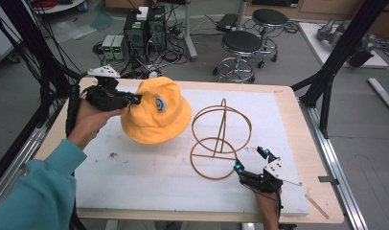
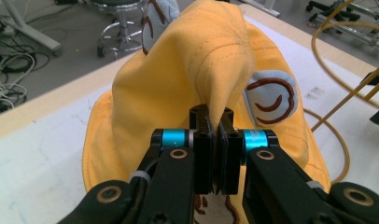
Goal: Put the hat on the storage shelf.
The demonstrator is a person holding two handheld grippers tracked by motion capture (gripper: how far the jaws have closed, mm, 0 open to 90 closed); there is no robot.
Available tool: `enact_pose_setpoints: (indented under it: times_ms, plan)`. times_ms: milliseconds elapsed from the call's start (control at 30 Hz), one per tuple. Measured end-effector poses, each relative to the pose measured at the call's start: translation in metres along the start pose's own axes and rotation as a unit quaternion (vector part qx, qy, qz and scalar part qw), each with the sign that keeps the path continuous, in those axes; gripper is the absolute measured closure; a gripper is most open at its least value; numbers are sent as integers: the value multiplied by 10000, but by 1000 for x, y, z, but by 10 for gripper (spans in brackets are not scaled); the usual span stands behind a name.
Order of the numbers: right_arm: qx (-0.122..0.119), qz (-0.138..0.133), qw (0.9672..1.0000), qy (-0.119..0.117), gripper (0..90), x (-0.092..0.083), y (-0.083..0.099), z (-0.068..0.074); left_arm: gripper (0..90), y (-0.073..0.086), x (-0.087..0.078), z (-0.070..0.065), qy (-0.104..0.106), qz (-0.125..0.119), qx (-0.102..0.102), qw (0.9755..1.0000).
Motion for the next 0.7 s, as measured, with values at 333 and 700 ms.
enact_pose_setpoints:
  times_ms: [333, 700]
  plan:
    - [14, -10, 10000, 2, 95, 0, 0, 0, 867, -44, -30, -7, 71, -381, 93, 9992]
    - [20, -4, 10000, 6, 96, 0, 0, 0, 867, -76, -36, -33, 344, -634, 266, 9970]
Point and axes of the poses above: each handheld gripper's, and its own axes: x roughly forward along the jaws, y roughly out of its underside, z roughly to its left, the point moved 7 cm from there along x, roughly forward along the jaws, and after that the axes turned 1 degree about x, right-handed, at the moved point
